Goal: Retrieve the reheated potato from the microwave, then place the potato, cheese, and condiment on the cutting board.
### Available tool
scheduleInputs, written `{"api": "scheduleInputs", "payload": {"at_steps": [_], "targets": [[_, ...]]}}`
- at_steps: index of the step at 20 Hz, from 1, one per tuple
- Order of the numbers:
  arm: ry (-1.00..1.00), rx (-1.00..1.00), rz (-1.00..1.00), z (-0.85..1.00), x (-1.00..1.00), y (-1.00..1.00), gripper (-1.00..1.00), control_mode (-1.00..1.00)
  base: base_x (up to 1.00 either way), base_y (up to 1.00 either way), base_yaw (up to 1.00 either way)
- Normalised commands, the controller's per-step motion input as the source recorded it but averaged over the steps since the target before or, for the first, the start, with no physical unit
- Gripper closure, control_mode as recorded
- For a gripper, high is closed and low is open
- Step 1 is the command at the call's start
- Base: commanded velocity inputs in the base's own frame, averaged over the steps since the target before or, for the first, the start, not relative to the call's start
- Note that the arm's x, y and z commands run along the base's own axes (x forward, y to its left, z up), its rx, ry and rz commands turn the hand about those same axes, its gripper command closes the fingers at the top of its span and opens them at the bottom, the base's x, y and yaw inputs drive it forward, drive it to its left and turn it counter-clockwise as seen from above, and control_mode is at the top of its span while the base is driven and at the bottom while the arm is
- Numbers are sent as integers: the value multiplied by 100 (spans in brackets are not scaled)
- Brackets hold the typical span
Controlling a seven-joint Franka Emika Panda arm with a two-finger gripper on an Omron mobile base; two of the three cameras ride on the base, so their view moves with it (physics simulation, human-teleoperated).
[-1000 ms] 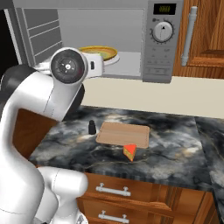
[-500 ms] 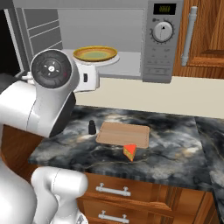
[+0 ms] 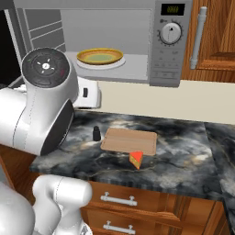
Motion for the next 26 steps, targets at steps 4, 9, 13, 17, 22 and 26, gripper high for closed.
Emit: {"api": "scheduleInputs", "payload": {"at_steps": [4, 9, 13, 17, 22, 26], "targets": [[2, 0, -3, -37, -33, 0, 100, -100, 0, 0, 0], [5, 0, -4, -46, -22, -1, 100, -100, 0, 0, 0], [6, 0, -10, -62, 0, 0, 100, -100, 0, 0, 0], [0, 4, -7, -66, 10, 0, 100, -100, 0, 0, 0], [0, 10, -9, -58, 41, 1, 100, -100, 0, 0, 0], [0, 9, -7, -42, 65, 0, 100, -100, 0, 0, 0]]}}
